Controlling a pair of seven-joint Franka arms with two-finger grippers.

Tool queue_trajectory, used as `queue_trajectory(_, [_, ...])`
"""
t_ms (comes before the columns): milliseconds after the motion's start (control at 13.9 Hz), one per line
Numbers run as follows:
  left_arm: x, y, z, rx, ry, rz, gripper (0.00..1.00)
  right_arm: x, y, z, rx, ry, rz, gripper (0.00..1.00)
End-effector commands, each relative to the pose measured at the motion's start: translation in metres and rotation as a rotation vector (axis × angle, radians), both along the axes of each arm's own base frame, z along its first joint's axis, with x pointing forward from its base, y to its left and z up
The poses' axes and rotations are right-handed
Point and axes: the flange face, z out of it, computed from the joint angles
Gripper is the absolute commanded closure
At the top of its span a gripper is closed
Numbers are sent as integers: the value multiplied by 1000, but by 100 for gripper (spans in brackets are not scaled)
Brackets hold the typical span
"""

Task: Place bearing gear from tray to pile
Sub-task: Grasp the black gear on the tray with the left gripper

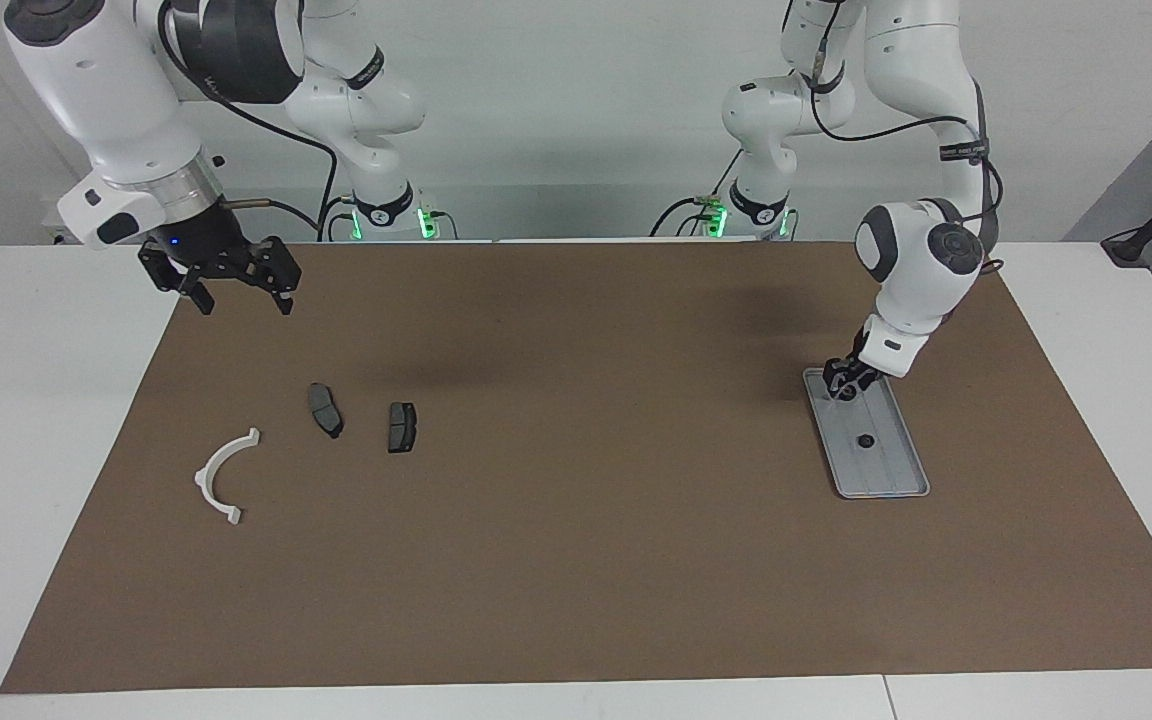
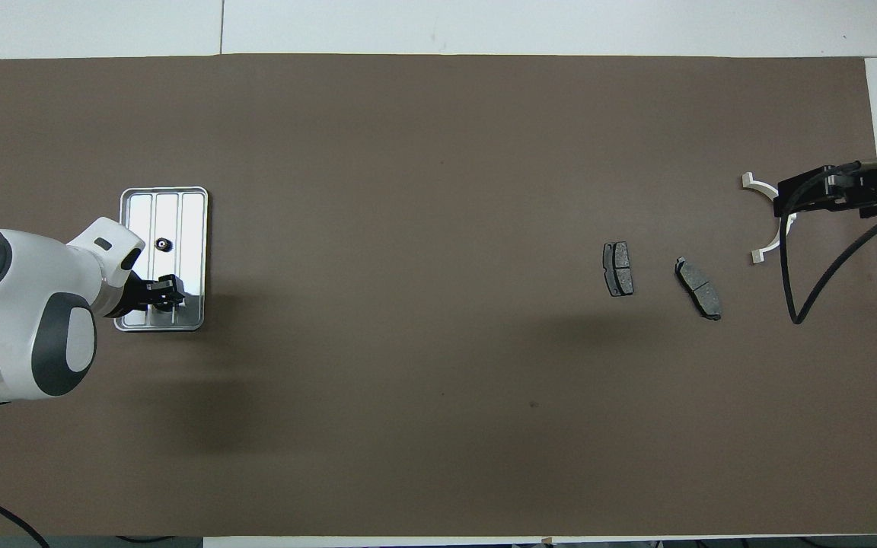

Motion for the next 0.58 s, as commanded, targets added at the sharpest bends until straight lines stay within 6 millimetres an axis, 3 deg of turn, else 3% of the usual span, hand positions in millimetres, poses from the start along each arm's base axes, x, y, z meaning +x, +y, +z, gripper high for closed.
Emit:
queue_trajectory(0, [-2,-2,-7,-5,-9,13,43,-2,-1,-4,-6,19,21,0])
queue_trajectory(216, [-2,-2,-8,-5,-9,14,55,-1,-1,-6,-6,22,21,0])
queue_trajectory(288, [-2,-2,-8,-5,-8,14,69,-1,-1,-6,-7,22,23,0])
queue_trajectory(359, [-2,-2,-7,-5,-2,16,92,-1,-1,-6,-7,22,23,0])
queue_trajectory(431, [2,-3,-4,-7,0,25,100,-1,0,-6,-9,22,25,0])
queue_trajectory(503, [12,-11,3,-8,-10,58,100,-1,0,-6,-9,22,25,0])
